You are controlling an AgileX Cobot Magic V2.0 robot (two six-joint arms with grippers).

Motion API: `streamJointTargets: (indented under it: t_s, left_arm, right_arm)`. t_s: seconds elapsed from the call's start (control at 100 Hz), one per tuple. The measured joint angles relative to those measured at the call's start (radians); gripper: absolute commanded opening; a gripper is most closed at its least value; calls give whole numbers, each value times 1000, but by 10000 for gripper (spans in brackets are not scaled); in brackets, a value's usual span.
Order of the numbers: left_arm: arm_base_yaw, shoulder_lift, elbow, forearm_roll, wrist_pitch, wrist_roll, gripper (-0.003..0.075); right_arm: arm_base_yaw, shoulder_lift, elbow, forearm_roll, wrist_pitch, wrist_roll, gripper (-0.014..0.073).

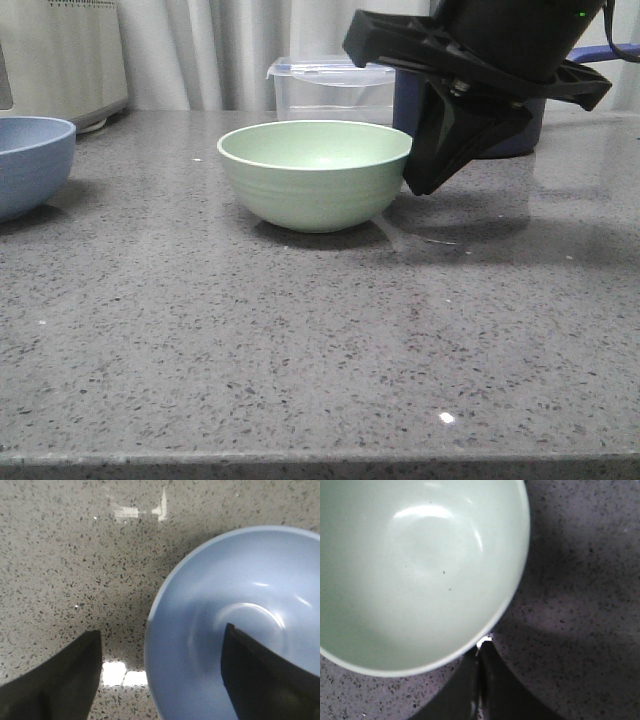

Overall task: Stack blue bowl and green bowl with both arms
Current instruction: 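Grasp the light blue bowl rim with the left gripper and lift it, then carry the blue bowl over the green bowl and lower it inside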

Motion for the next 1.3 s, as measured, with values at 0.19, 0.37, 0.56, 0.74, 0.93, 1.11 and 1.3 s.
streamJointTargets:
  t_s: [0.19, 0.37, 0.56, 0.74, 0.93, 1.11, 1.3]
  left_arm:
    - [0, 28, 0, 6, 0, 0, 478]
    - [15, 28, 0, 6, -2, -2, 227]
    - [30, 28, 0, 6, 0, -2, -20]
    - [38, 28, -2, 2, 0, -2, -20]
    - [38, 28, -63, -24, 49, 0, -20]
    - [27, 30, -186, -147, 115, 78, -20]
    - [-36, 38, -301, -226, 169, 106, -20]
  right_arm:
    - [0, 0, 0, 0, 0, 0, -80]
    - [0, 0, 0, 0, 0, 0, -80]
    - [0, 0, 0, 0, 0, 0, -80]
    - [0, 0, 0, 0, 0, 0, -80]
    - [0, 0, 0, 0, 0, 0, -80]
    - [0, 0, 0, 0, 0, 0, -80]
    - [0, 0, 0, 0, 0, 0, -80]
